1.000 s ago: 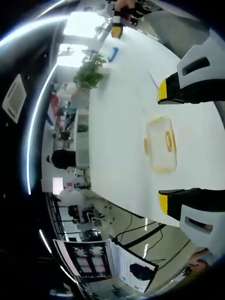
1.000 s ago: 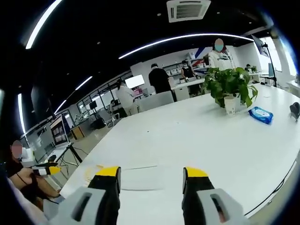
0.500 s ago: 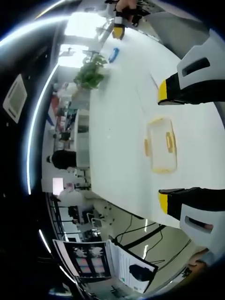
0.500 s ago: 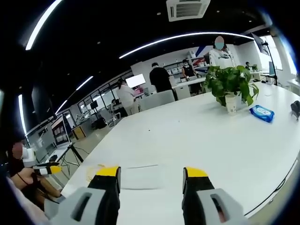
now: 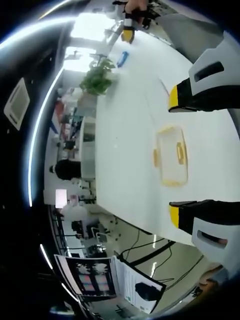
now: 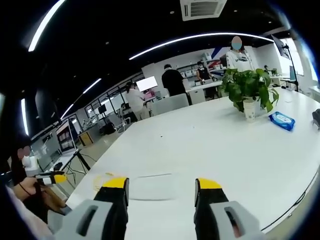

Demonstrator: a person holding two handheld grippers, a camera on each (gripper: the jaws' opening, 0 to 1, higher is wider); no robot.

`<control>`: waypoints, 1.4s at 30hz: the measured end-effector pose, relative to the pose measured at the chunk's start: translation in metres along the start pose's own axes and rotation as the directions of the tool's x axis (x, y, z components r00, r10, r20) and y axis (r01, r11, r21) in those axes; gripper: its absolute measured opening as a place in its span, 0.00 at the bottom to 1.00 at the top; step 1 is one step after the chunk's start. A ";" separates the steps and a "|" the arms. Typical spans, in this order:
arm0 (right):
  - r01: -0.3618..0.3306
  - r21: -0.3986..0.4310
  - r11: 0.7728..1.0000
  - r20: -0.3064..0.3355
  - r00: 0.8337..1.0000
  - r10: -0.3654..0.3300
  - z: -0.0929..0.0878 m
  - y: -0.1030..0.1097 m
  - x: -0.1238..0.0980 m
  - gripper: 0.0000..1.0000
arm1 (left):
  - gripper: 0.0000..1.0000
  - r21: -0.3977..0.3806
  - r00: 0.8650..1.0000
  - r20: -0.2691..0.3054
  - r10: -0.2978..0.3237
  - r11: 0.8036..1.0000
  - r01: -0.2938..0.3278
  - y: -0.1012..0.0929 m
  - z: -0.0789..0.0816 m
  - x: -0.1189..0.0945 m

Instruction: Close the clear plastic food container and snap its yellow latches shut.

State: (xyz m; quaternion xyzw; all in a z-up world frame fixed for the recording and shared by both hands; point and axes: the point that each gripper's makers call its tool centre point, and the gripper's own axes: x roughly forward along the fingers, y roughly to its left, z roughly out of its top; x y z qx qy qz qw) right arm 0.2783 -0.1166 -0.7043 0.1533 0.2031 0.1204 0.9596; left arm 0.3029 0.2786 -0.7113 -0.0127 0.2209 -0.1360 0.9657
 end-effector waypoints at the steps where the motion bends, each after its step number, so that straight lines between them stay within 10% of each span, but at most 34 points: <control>1: -0.001 0.000 1.000 0.000 1.000 0.001 0.000 0.000 0.000 0.51 | 0.71 -0.002 1.000 0.000 -0.002 1.000 0.002 0.000 0.000 0.000; 42: -0.170 0.002 0.986 -0.070 0.983 0.169 -0.015 0.075 0.053 0.50 | 0.68 -0.010 0.997 -0.050 -0.052 0.999 0.051 -0.006 -0.016 0.023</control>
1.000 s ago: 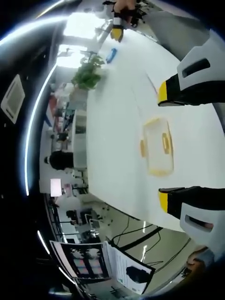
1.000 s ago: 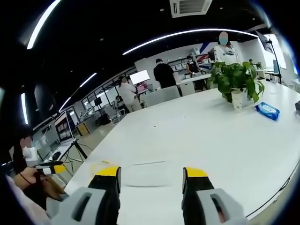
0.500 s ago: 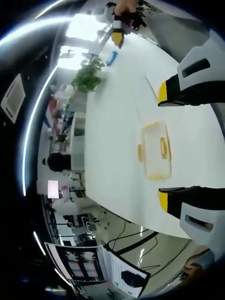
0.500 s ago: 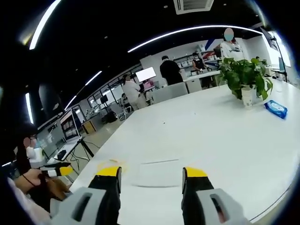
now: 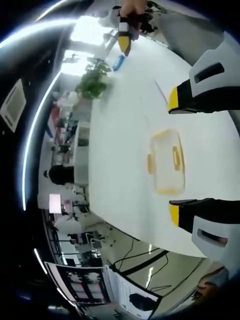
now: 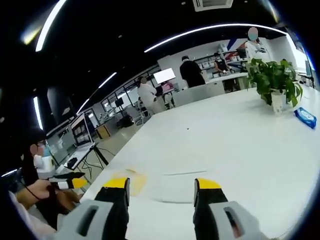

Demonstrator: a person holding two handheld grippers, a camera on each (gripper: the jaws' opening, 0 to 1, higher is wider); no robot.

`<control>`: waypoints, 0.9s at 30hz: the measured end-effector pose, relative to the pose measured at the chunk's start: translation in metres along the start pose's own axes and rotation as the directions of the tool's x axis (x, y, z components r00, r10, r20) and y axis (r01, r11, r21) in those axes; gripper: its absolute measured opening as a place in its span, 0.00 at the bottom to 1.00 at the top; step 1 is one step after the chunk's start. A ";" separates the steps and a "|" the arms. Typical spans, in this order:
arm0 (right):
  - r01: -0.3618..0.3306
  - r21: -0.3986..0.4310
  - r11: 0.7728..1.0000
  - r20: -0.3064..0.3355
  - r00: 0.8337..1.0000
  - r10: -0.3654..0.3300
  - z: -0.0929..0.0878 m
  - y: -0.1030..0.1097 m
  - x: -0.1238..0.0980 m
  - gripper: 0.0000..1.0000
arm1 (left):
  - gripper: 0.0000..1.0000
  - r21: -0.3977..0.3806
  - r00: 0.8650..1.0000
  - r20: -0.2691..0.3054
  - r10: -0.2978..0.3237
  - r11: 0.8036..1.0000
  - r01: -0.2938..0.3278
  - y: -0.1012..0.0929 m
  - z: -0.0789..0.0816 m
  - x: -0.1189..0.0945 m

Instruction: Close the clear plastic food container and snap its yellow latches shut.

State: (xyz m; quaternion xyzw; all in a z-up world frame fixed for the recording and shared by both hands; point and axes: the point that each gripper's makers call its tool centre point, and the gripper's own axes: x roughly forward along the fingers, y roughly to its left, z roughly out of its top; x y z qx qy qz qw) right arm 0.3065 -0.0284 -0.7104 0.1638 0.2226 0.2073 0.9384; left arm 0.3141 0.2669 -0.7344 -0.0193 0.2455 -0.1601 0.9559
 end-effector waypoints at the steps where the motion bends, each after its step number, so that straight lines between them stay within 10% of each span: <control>1: -0.002 0.000 1.000 -0.001 1.000 0.002 0.000 0.001 0.002 0.50 | 0.68 0.000 1.000 -0.001 -0.001 1.000 0.001 0.001 0.000 0.001; 27: -0.069 -0.002 0.998 -0.087 0.994 0.069 -0.020 0.028 0.041 0.49 | 0.66 -0.019 1.000 -0.021 -0.013 1.000 0.013 0.019 -0.002 0.025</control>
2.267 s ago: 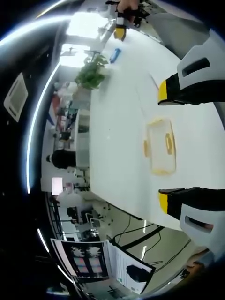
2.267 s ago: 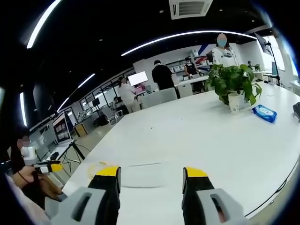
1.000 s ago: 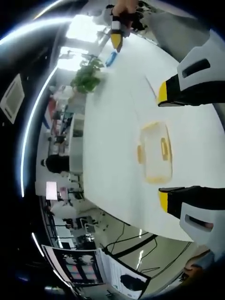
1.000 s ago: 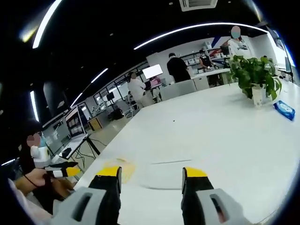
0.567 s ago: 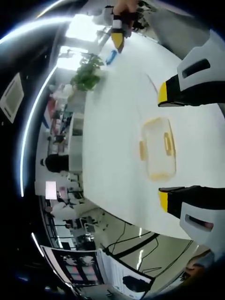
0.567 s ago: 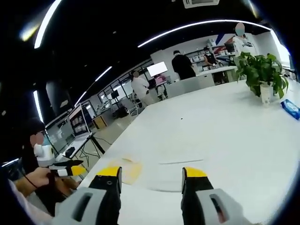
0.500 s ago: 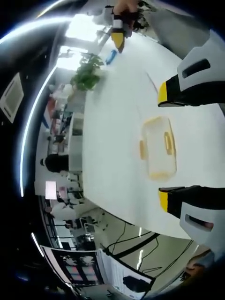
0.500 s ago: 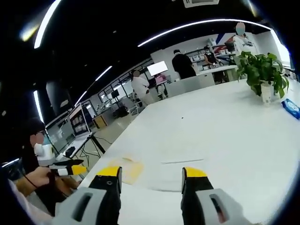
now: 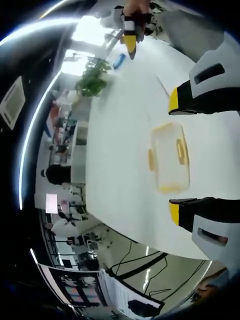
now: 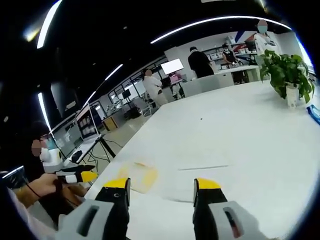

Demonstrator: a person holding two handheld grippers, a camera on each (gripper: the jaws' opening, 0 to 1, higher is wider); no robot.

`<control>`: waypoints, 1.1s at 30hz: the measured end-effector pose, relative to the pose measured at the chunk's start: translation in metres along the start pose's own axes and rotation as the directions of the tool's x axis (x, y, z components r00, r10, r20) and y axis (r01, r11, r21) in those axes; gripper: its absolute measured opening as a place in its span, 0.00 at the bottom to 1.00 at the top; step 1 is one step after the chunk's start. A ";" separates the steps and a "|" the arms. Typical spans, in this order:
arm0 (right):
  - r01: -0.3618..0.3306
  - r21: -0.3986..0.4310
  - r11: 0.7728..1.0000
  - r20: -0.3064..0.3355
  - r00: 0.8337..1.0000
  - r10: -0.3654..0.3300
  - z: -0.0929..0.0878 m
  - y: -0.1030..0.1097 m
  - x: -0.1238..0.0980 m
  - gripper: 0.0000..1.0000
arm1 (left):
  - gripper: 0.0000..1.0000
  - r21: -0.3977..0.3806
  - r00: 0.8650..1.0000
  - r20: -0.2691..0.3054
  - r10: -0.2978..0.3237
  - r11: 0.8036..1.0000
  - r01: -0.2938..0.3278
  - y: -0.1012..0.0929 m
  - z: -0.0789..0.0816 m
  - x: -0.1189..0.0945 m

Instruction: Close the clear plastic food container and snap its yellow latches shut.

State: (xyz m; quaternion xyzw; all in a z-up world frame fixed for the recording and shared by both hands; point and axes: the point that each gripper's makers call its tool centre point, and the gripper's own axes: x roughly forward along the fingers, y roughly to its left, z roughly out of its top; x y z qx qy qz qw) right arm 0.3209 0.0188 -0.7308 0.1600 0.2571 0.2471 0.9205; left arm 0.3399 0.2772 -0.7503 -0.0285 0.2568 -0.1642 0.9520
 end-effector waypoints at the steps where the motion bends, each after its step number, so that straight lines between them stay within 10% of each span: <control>1: -0.003 0.000 1.000 -0.003 1.000 0.003 -0.001 0.001 0.001 0.49 | 0.66 -0.002 1.000 -0.001 0.001 1.000 -0.001 0.001 0.000 0.001; 33: -0.082 -0.040 0.996 -0.055 0.995 0.080 -0.011 0.024 0.067 0.46 | 0.61 0.004 0.999 -0.043 0.027 1.000 -0.027 0.033 -0.005 0.036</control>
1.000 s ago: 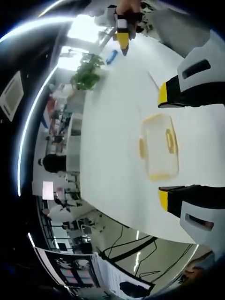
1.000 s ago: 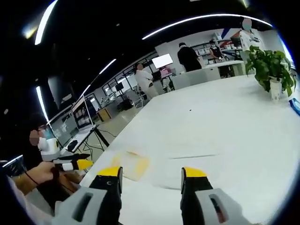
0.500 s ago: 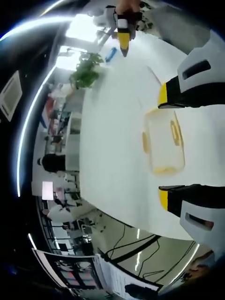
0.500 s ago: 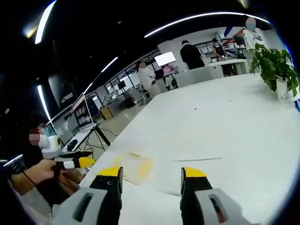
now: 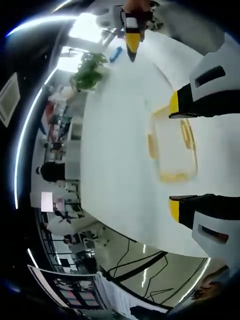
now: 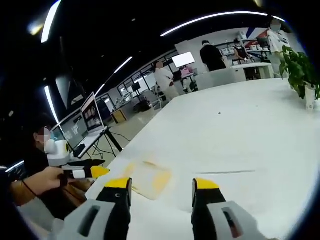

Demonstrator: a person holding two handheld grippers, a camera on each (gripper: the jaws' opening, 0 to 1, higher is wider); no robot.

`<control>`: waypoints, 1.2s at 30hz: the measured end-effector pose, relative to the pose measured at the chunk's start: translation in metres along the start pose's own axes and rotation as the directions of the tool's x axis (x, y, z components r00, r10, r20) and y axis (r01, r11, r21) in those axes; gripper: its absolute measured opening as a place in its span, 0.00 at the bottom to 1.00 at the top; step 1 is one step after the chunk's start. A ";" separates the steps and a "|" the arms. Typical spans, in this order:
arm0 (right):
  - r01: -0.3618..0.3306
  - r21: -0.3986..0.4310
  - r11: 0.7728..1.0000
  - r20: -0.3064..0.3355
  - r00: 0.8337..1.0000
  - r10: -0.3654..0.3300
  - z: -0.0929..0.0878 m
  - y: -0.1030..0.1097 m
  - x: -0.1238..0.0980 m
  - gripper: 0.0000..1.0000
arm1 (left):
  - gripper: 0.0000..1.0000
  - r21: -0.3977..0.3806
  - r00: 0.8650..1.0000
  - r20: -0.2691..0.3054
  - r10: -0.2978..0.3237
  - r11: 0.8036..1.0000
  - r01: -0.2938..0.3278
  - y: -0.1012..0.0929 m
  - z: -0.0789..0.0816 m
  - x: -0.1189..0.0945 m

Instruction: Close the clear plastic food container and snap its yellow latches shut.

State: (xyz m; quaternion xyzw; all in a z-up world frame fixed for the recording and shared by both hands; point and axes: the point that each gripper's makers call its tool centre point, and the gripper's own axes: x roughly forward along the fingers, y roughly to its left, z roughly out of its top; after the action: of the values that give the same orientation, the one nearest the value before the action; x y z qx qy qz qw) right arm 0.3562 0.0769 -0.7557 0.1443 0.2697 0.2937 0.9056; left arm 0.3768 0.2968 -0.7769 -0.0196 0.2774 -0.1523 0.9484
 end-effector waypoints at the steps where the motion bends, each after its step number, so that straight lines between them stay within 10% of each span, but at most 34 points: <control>1: -0.001 -0.003 1.000 -0.002 1.000 0.001 0.000 0.001 0.003 0.46 | 0.60 0.002 1.000 -0.005 0.000 1.000 0.000 0.001 -0.001 0.002; 24: -0.034 -0.101 0.994 -0.071 0.997 0.027 -0.020 0.028 0.054 0.43 | 0.56 0.004 0.999 -0.039 -0.004 1.000 0.004 0.013 -0.009 0.021; 36: 0.054 -0.114 0.992 -0.063 0.996 -0.062 -0.035 0.026 0.069 0.34 | 0.56 0.014 0.998 -0.063 -0.002 1.000 0.003 0.018 -0.013 0.032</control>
State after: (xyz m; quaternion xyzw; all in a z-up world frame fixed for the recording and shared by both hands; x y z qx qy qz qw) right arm 0.3712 0.1431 -0.8011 0.0755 0.2866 0.2865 0.9111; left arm 0.4000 0.3049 -0.8065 -0.0086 0.3063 -0.1558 0.9391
